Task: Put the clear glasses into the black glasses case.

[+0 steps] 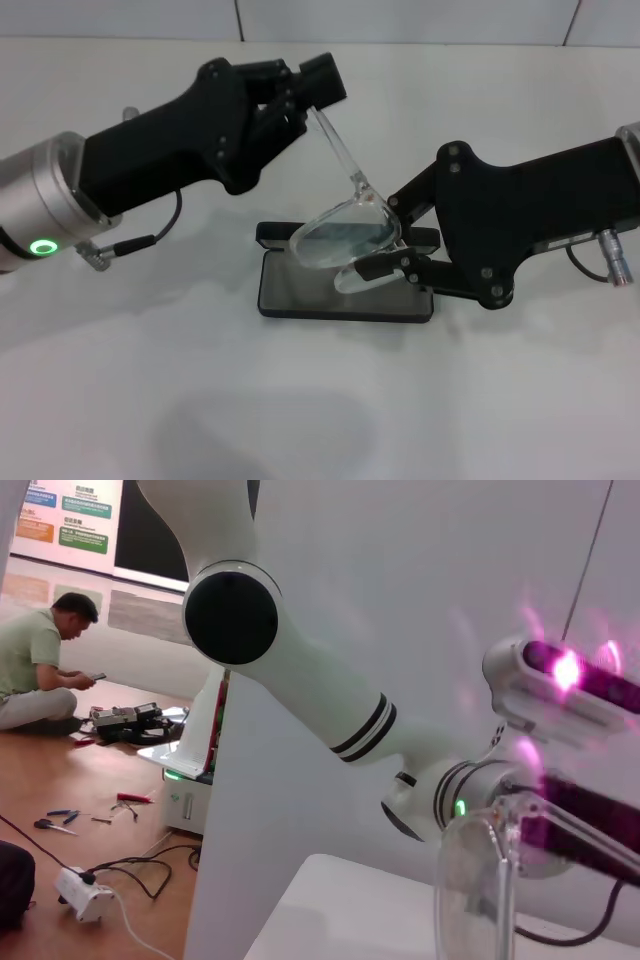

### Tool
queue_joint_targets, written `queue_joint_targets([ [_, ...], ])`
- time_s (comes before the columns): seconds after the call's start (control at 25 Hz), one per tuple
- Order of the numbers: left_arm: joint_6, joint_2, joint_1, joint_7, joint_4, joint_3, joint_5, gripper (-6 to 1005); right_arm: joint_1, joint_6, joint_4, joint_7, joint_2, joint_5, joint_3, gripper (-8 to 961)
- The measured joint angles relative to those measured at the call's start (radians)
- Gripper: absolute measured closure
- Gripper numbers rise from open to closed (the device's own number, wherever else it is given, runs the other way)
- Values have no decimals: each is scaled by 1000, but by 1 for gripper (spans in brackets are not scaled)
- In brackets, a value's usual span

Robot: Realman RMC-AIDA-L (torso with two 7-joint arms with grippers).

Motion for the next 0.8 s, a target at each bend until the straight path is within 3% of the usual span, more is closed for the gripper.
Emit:
queue_joint_targets([
  [0.8,1,4,-15,2,9,43,71,937,-1,9,13,-23,-2,15,5,838],
])
